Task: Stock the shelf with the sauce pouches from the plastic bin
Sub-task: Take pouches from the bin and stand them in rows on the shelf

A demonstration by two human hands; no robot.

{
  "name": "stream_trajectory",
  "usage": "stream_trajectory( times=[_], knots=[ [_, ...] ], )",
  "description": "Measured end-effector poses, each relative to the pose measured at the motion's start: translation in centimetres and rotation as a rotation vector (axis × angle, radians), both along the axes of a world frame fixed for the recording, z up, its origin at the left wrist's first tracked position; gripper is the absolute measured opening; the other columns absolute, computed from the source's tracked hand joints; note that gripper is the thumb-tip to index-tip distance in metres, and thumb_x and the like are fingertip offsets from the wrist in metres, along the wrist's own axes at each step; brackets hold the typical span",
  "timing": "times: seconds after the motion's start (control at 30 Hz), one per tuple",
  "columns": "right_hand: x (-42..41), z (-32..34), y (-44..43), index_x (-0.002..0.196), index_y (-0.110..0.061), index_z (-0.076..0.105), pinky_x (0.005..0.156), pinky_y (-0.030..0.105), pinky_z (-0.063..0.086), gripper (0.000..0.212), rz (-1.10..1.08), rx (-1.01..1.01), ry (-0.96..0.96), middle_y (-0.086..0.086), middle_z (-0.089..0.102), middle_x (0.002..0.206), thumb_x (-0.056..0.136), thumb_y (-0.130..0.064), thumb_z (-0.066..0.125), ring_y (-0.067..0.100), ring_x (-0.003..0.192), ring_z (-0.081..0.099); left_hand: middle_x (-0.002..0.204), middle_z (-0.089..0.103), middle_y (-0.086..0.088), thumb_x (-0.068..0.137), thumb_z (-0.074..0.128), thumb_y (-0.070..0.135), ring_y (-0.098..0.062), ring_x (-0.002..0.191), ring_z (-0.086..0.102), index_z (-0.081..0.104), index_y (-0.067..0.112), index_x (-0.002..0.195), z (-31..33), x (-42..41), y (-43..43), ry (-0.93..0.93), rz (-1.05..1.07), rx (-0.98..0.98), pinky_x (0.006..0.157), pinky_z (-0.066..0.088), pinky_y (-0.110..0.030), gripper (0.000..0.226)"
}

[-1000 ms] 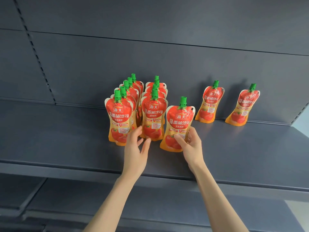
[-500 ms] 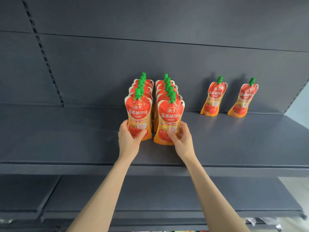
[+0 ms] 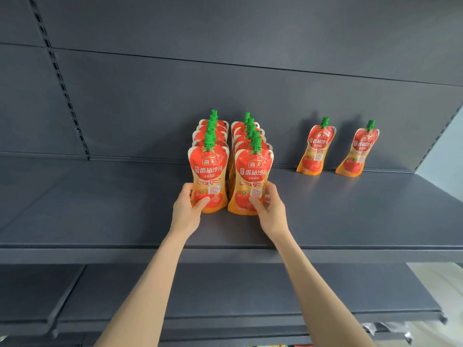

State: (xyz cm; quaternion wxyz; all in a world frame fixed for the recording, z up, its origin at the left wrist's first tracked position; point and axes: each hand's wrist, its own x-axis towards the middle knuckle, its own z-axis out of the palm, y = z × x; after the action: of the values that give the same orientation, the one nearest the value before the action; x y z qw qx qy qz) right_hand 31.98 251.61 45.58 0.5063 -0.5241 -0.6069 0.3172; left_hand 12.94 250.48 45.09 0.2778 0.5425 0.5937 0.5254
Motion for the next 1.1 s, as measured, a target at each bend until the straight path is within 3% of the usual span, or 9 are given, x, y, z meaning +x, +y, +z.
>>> stream_trajectory(
  times=[0.07, 0.2, 0.27, 0.57, 0.73, 0.93, 1.1],
  knots=[
    [0.0, 0.0, 0.1, 0.129, -0.017, 0.042, 0.088, 0.023, 0.047, 0.039, 0.004, 0.0, -0.006, -0.002, 0.057, 0.123, 0.093, -0.022, 0.056, 0.008, 0.105, 0.053, 0.123, 0.057, -0.003, 0.09, 0.06, 0.023, -0.014, 0.107, 0.055, 0.044, 0.012, 0.124, 0.2, -0.4, 0.0, 0.004, -0.042, -0.021, 0.086, 0.046, -0.029, 0.039],
    [0.0, 0.0, 0.2, 0.131, -0.017, 0.041, 0.077, 0.007, 0.042, 0.04, 0.018, -0.015, -0.016, -0.007, 0.056, 0.119, 0.094, -0.022, 0.055, 0.005, 0.103, 0.053, 0.125, 0.056, -0.003, 0.089, 0.06, 0.023, -0.017, 0.113, 0.055, 0.044, 0.014, 0.124, 0.5, -1.2, 0.2, 0.022, -0.125, -0.063, 0.093, 0.048, -0.036, 0.039],
    [0.1, -0.1, 0.3, 0.132, -0.017, 0.041, 0.076, 0.006, 0.042, 0.041, 0.018, -0.024, -0.017, -0.006, 0.057, 0.12, 0.094, -0.021, 0.055, 0.006, 0.102, 0.053, 0.125, 0.057, -0.003, 0.089, 0.06, 0.023, -0.016, 0.112, 0.056, 0.045, 0.015, 0.123, 0.6, -1.6, 0.3, 0.024, -0.15, -0.076, 0.093, 0.048, -0.034, 0.038],
    [-0.1, -0.4, 0.4, 0.133, -0.021, 0.039, 0.097, 0.038, 0.05, 0.042, -0.017, -0.036, -0.094, -0.001, 0.058, 0.128, 0.094, -0.027, 0.055, 0.016, 0.115, 0.056, 0.13, 0.054, -0.004, 0.09, 0.059, 0.024, -0.02, 0.117, 0.054, 0.042, 0.012, 0.128, 0.8, -1.4, 0.0, 0.04, -0.141, -0.091, 0.098, 0.046, -0.04, 0.044],
    [-0.3, -0.3, 0.1, 0.133, -0.023, 0.039, 0.099, 0.043, 0.049, 0.042, -0.063, -0.046, -0.159, 0.0, 0.057, 0.129, 0.094, -0.03, 0.054, 0.019, 0.119, 0.053, 0.13, 0.053, -0.005, 0.089, 0.06, 0.023, -0.018, 0.116, 0.053, 0.04, 0.012, 0.128, 0.8, -1.3, -0.2, 0.031, -0.139, -0.1, 0.094, 0.046, -0.035, 0.045],
    [-0.2, -0.3, -1.3, 0.137, -0.018, 0.038, 0.099, 0.035, 0.043, 0.056, -0.249, 0.025, -0.347, 0.001, 0.048, 0.135, 0.09, -0.042, 0.057, 0.019, 0.126, 0.042, 0.135, 0.044, -0.009, 0.083, 0.068, 0.018, -0.02, 0.122, 0.046, 0.039, 0.011, 0.132, 0.4, -1.0, -2.0, 0.082, 0.045, 0.002, 0.092, 0.038, -0.026, 0.058],
    [0.9, -0.1, -4.4, 0.126, -0.015, 0.053, 0.088, 0.018, 0.033, 0.038, -0.248, 0.048, -0.315, -0.003, 0.054, 0.129, 0.093, -0.032, 0.056, 0.016, 0.122, 0.045, 0.116, 0.053, -0.002, 0.084, 0.065, 0.014, -0.021, 0.112, 0.052, 0.055, 0.011, 0.116, -0.1, 1.1, -5.9, 0.14, 0.133, 0.154, 0.094, 0.043, -0.033, 0.033]
  ],
)
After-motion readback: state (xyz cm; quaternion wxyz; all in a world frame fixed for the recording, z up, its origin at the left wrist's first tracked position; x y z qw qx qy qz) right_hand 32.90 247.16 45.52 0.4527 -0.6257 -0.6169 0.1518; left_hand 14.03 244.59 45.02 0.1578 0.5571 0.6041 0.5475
